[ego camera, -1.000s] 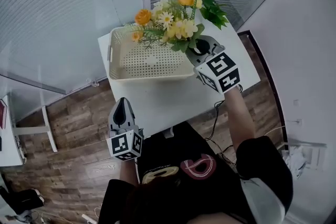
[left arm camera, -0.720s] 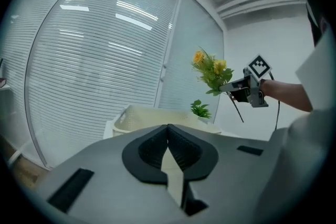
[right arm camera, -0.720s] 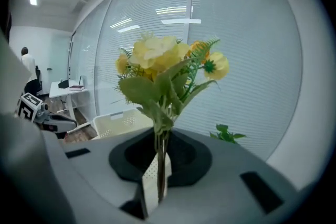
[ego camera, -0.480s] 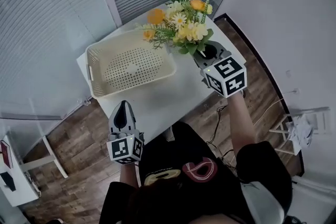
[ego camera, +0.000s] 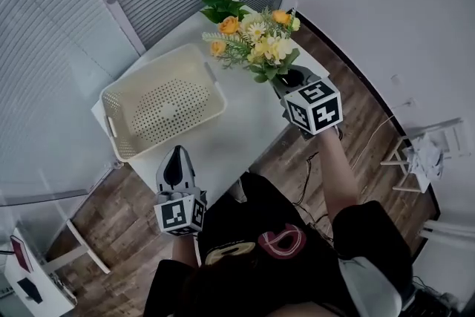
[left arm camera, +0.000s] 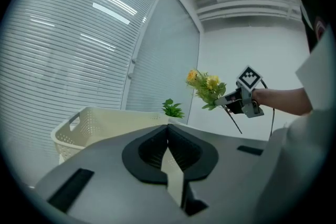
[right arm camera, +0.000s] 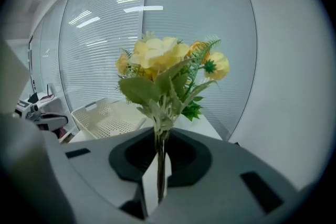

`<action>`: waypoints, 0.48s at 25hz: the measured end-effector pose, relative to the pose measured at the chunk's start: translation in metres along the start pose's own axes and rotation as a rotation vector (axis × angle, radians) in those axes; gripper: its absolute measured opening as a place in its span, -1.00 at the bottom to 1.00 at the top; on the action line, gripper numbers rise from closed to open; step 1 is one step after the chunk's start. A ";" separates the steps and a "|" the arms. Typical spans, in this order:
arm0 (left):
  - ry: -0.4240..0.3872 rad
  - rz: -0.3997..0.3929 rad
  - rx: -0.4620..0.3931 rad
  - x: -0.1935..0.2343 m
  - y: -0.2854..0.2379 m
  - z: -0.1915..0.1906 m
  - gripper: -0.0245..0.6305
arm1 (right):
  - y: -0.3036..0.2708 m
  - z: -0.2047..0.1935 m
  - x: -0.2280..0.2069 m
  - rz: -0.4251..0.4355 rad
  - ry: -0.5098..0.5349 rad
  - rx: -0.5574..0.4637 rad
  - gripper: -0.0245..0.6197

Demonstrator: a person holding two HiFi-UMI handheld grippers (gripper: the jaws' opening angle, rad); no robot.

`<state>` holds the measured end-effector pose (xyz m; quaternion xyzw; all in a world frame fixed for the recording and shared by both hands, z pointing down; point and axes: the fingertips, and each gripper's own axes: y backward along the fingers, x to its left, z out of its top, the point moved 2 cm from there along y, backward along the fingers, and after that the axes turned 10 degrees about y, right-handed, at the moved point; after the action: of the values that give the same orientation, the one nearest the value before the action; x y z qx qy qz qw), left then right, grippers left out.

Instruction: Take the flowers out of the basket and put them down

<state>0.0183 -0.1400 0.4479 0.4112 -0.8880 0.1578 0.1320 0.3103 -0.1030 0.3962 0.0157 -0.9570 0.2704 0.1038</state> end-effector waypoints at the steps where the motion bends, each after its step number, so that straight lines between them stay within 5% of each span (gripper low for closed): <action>1: -0.002 -0.003 0.007 0.000 -0.003 0.001 -0.87 | -0.003 -0.004 -0.002 -0.002 -0.009 0.012 -0.78; 12: -0.010 -0.041 0.037 -0.011 -0.020 -0.005 -0.87 | -0.013 -0.049 -0.013 -0.016 -0.083 0.123 -0.78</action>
<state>0.0410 -0.1423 0.4522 0.4323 -0.8771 0.1694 0.1233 0.3330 -0.0892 0.4407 0.0407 -0.9420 0.3268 0.0650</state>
